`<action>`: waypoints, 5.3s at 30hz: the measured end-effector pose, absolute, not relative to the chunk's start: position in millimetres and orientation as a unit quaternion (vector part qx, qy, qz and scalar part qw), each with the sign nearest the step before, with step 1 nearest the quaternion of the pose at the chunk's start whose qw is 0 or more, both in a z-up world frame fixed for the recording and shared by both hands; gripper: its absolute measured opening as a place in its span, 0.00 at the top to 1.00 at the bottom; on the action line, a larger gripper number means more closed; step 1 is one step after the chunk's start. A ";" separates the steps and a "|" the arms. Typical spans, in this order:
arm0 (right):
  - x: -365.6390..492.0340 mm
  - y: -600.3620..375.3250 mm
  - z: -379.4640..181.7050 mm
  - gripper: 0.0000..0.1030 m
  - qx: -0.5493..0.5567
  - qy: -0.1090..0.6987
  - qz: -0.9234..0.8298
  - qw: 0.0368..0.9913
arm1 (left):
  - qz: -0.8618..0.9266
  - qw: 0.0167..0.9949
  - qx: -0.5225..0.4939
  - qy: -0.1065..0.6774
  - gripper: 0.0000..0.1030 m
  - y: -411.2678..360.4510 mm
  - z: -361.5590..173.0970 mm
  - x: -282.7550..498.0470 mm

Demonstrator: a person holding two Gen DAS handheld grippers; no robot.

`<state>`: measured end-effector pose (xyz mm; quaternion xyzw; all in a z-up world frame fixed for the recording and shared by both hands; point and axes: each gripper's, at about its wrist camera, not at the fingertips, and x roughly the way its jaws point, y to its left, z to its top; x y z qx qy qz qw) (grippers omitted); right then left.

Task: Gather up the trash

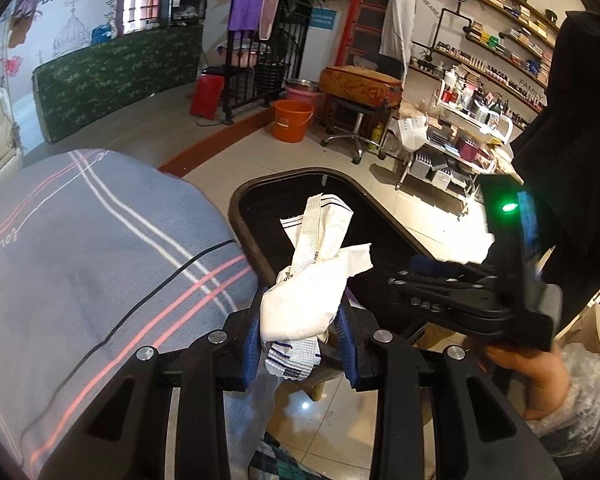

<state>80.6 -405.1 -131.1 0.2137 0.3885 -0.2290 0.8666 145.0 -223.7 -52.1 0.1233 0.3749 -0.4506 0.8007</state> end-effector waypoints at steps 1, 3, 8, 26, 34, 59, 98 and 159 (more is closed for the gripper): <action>74.6 -404.4 -120.4 0.37 0.208 0.372 -0.231 0.875 | -0.453 0.798 0.125 0.377 0.69 -226.1 -53.5 144.0; 64.4 -405.0 -105.8 0.36 0.198 0.351 -0.241 0.883 | -0.457 0.792 0.129 0.384 0.69 -236.6 -58.6 144.1; 39.5 -411.0 -83.9 0.24 0.191 0.318 -0.271 0.888 | -0.463 0.780 0.139 0.397 0.69 -259.5 -71.9 143.4; -6.9 -444.0 -83.1 0.23 0.209 0.298 -0.320 0.875 | -0.464 0.742 0.183 0.448 0.68 -317.0 -114.3 147.8; -12.4 -448.6 -85.8 0.23 0.213 0.295 -0.324 0.873 | -0.464 0.743 0.194 0.441 0.33 -327.9 -118.8 144.1; -12.4 -347.4 -49.9 0.05 0.158 0.227 -0.372 0.886 | -0.363 0.876 0.112 0.297 0.05 -160.7 -11.4 113.9; -60.1 -177.6 -25.4 0.05 0.082 0.208 -0.249 0.942 | -0.168 0.961 -0.002 0.221 0.05 5.5 16.6 15.6; -48.3 -177.5 -46.2 0.05 0.089 0.231 -0.240 0.939 | -0.166 0.959 -0.001 0.228 0.05 4.2 18.1 13.3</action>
